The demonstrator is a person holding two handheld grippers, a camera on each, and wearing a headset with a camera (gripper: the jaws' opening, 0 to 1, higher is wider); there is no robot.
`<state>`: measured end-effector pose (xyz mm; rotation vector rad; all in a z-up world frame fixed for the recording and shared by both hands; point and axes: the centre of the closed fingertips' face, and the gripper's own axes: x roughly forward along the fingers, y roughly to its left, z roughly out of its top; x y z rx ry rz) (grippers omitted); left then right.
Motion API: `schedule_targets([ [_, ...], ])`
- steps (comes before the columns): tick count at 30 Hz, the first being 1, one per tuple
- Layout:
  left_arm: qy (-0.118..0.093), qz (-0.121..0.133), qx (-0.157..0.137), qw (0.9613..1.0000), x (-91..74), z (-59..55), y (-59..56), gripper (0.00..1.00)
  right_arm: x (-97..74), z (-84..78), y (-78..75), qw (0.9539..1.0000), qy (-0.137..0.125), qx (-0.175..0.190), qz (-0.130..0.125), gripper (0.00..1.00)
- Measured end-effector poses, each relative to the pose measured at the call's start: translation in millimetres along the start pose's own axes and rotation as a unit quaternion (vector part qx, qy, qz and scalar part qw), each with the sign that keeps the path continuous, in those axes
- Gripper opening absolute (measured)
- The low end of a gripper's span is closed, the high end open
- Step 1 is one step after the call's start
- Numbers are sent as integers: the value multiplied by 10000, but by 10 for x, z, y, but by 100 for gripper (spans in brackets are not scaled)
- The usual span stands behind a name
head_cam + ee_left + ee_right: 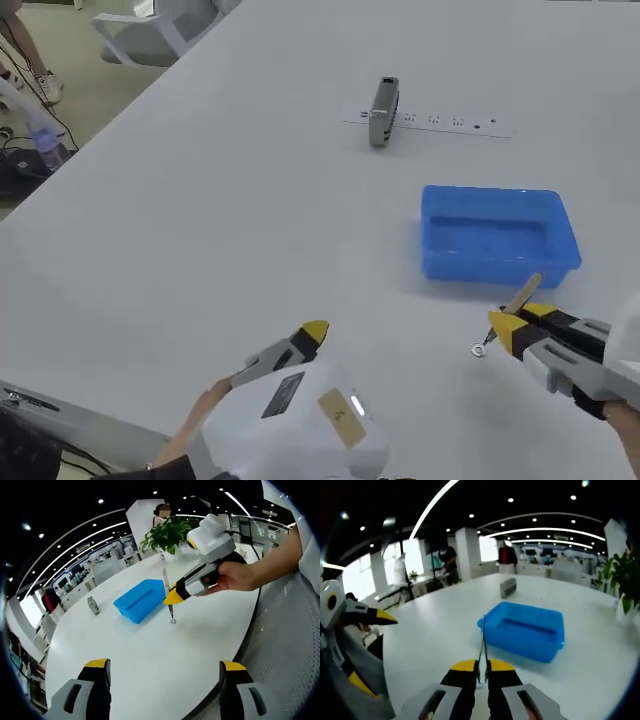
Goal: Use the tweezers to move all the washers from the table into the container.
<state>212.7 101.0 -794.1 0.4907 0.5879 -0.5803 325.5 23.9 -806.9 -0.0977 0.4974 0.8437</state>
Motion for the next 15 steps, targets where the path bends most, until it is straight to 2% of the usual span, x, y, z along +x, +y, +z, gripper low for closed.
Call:
schedule_targets([
  [8,18,63,-27,10000,2,-11,26,91,14,-77,-42,9999,48,-100,-25,4],
  [9,18,65,-37,10000,1,-11,28,91,11,-77,-48,9999,-9,-128,-25,4],
  [15,36,48,-9,10000,1,-16,18,91,-28,-105,-56,10000,22,-83,-46,5],
])
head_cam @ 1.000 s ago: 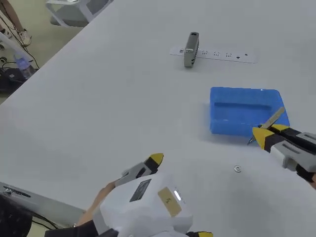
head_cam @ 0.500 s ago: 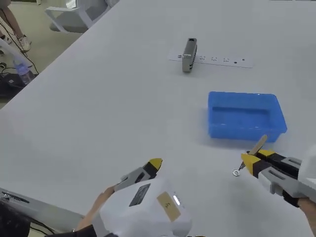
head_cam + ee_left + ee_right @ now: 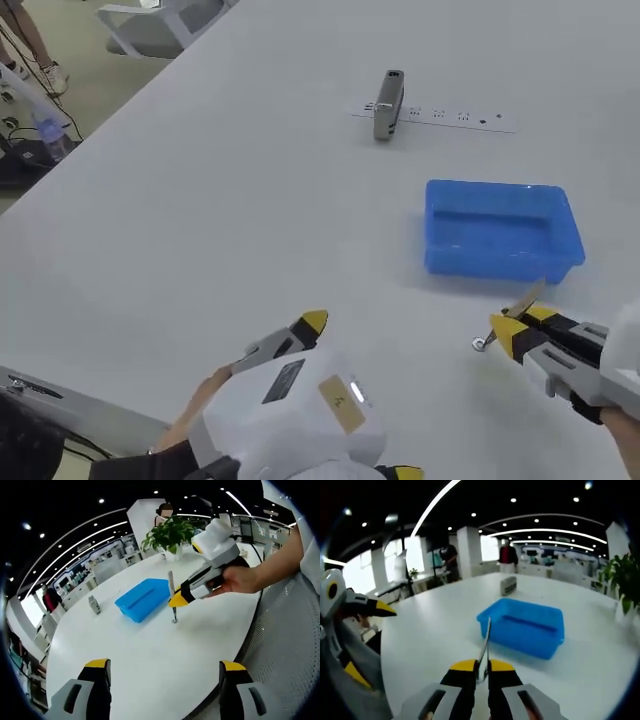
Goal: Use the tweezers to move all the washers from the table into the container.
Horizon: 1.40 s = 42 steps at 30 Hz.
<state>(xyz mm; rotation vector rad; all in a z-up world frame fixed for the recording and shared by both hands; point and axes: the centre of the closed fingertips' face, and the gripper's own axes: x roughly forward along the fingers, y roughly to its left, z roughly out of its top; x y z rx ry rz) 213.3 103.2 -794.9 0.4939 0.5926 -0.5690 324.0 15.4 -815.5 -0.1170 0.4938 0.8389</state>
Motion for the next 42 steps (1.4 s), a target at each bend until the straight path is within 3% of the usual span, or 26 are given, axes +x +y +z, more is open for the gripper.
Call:
schedule_targets([
  [10,-44,35,-20,10000,-12,13,18,91,35,62,5,10000,26,3,-38,5],
  [25,-50,47,-5,10000,-20,16,21,91,33,24,-18,9998,156,40,-69,4],
  [28,-29,51,-6,10000,-18,9,24,91,-8,133,-10,9999,-25,95,-83,5],
  [42,-66,-10,-46,10000,-15,20,6,91,51,6,40,9997,237,-50,-53,4],
])
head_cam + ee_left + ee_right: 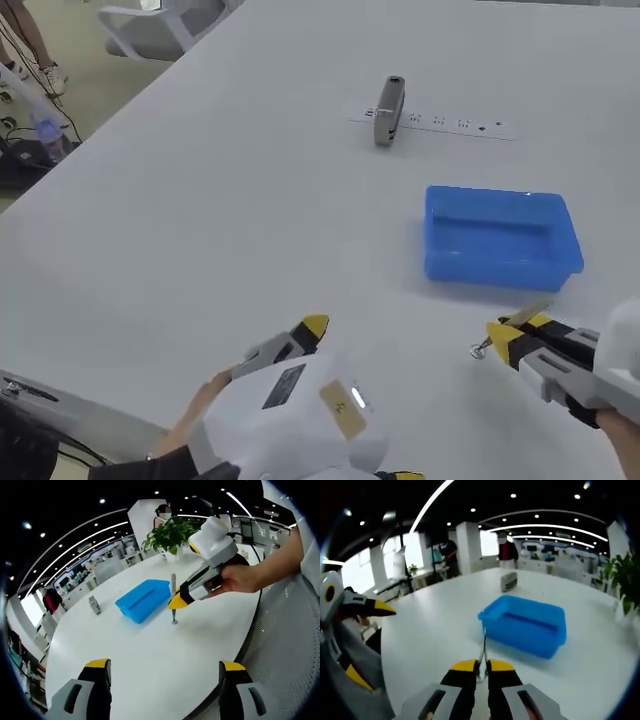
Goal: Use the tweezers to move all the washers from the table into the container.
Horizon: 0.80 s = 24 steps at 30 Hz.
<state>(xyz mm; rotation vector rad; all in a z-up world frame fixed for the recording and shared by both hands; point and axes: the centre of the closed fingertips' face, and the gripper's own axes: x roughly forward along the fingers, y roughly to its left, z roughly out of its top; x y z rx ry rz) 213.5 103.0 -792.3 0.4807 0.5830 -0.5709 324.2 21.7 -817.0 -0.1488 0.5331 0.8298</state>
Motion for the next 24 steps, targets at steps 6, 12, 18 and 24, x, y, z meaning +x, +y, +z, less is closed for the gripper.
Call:
schedule_targets([
  [6,49,12,49,10000,3,-18,-1,90,28,-5,-22,9999,82,-74,-22,4],
  [12,53,7,55,10000,6,-19,-4,90,83,1,-5,9994,134,-326,4,3],
  [18,63,0,68,10000,9,-24,-9,90,114,12,14,9978,171,-645,1,2],
  [24,-82,14,9,10000,-10,34,-1,93,99,19,-29,9992,327,-236,72,2],
])
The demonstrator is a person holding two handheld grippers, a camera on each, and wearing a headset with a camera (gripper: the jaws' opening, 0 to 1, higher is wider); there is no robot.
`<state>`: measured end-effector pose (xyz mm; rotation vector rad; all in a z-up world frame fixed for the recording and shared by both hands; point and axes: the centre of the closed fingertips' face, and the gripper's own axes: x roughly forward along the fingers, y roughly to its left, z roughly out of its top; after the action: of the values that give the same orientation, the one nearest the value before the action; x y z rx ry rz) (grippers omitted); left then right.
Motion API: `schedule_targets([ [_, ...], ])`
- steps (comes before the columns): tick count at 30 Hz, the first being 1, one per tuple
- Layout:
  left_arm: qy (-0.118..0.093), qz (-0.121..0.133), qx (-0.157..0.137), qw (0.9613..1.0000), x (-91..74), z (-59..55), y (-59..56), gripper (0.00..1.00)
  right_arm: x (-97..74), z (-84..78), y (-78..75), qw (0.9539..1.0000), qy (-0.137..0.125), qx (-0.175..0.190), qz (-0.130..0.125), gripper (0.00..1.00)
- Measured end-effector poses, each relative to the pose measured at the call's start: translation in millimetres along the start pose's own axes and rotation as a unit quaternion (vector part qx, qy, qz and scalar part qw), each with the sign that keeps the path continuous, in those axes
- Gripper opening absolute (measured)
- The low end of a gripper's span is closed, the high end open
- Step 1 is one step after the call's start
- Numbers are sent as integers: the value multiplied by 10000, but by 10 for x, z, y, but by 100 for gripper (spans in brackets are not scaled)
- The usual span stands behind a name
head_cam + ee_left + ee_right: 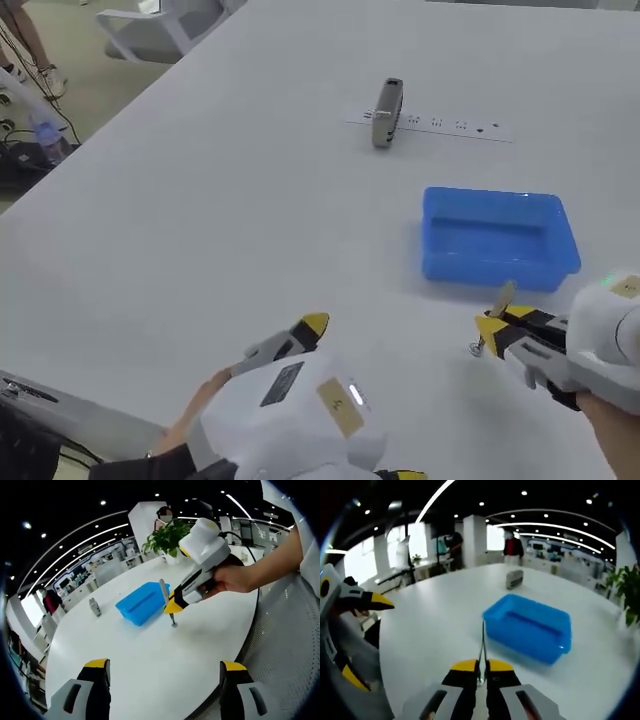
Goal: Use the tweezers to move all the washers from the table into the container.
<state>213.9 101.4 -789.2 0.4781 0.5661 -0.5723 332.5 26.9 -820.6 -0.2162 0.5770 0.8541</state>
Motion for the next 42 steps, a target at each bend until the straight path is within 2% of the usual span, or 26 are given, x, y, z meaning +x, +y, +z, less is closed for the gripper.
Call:
schedule_targets([
  [1,-11,22,4,10000,-2,4,8,92,-19,11,17,9998,-19,176,62,2],
  [5,-17,90,-48,9999,-7,5,40,93,-85,103,37,9993,-117,306,159,2],
  [8,-19,106,-37,9999,-9,6,45,92,-139,171,78,9978,-193,553,298,2],
  [13,23,81,20,10000,1,-11,27,93,-257,331,51,9969,-341,623,328,2],
  [16,69,86,13,9999,7,-30,32,94,-326,467,-25,9970,-476,556,243,2],
  [23,67,74,29,9999,11,-35,29,94,-429,802,-315,9944,-878,588,-70,2],
  [28,104,70,42,9999,18,-51,28,93,-368,929,-561,9914,-1088,648,-328,2],
  [32,125,38,28,9999,25,-59,17,94,-228,963,-736,9908,-1111,546,-554,2],
  [35,123,15,23,9999,27,-58,11,94,-92,898,-888,9913,-1006,400,-746,2],
  [42,204,-37,88,9997,41,-83,-15,94,152,715,-1051,9932,-752,423,-784,2],
])
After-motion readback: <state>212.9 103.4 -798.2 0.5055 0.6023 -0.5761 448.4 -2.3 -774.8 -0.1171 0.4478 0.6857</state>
